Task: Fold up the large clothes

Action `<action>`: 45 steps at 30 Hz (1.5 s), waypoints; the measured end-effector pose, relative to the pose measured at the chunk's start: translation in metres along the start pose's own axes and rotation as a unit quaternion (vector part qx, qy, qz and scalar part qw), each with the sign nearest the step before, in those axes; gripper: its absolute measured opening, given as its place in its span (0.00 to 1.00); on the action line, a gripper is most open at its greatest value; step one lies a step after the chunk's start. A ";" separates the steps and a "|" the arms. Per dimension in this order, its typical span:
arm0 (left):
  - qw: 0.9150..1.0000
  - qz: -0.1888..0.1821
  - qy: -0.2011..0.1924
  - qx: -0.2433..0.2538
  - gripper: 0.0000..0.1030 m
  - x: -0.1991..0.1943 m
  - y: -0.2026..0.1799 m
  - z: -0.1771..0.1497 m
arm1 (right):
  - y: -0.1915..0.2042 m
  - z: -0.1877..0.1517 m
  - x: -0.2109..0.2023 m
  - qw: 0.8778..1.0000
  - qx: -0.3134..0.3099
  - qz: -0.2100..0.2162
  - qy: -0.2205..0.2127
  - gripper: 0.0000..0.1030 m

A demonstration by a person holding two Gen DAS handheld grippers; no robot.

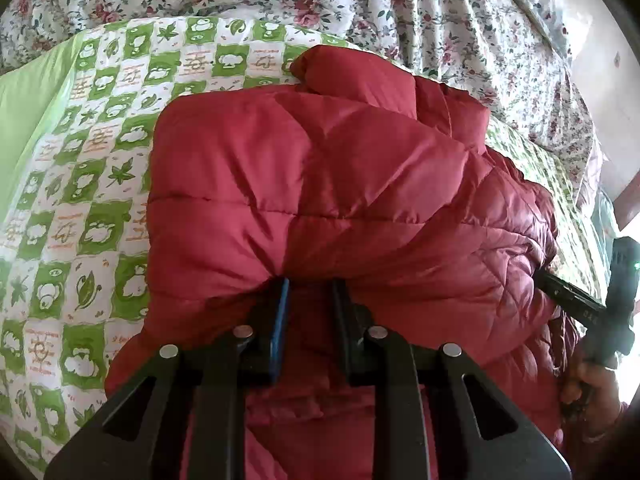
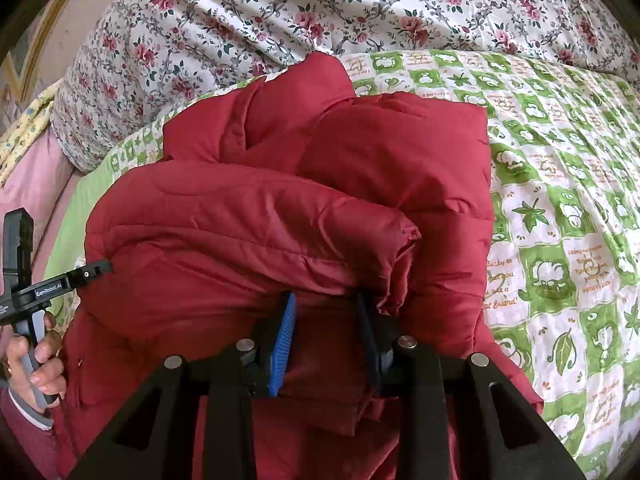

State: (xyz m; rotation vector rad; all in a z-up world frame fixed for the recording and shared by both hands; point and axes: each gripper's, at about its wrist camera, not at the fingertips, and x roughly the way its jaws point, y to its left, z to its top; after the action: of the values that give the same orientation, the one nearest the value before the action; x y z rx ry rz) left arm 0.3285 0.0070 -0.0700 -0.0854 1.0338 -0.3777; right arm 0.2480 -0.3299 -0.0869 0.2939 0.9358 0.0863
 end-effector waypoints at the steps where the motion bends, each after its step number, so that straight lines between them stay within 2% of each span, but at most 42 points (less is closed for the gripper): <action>1: 1.000 0.004 0.001 -0.002 0.20 0.000 0.000 0.000 | 0.001 0.000 0.001 1.000 -0.001 -0.001 0.002 0.30; 6: 0.999 0.039 -0.001 0.020 0.20 0.003 -0.011 -0.002 | 0.006 0.003 0.004 1.000 -0.013 -0.010 0.007 0.30; 10: 1.000 0.023 -0.003 0.000 0.20 -0.015 -0.005 -0.004 | 0.002 0.006 -0.014 1.000 0.017 0.015 0.004 0.33; 12: 1.000 0.025 -0.008 -0.006 0.20 -0.027 -0.003 -0.008 | 0.002 0.005 -0.026 1.000 0.022 0.017 -0.003 0.34; 17: 0.999 0.036 -0.009 -0.005 0.22 -0.049 -0.004 -0.025 | 0.002 -0.008 -0.050 0.999 0.033 0.029 -0.001 0.44; 24: 0.999 0.035 -0.007 -0.018 0.23 -0.078 -0.003 -0.062 | -0.004 -0.039 -0.084 0.998 0.044 0.041 0.012 0.47; 28: 0.999 0.035 -0.010 -0.023 0.23 -0.100 -0.001 -0.086 | -0.008 -0.057 -0.108 0.999 0.035 0.035 0.015 0.57; 34: 0.998 0.038 -0.007 -0.042 0.23 -0.124 0.012 -0.120 | -0.023 -0.092 -0.153 0.999 0.036 0.013 0.003 0.64; 40: 0.997 0.044 0.010 -0.057 0.31 -0.133 0.022 -0.150 | -0.028 -0.123 -0.171 0.999 0.030 -0.016 0.024 0.65; 45: 0.997 0.048 0.015 -0.065 0.42 -0.145 0.030 -0.172 | -0.022 -0.151 -0.176 0.998 0.019 -0.008 0.057 0.65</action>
State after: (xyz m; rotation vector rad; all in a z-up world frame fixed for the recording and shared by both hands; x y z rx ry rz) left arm 0.1248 0.1034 -0.0467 -0.1469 1.0874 -0.2254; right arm 0.0214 -0.3541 -0.0398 0.3185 1.0540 0.0706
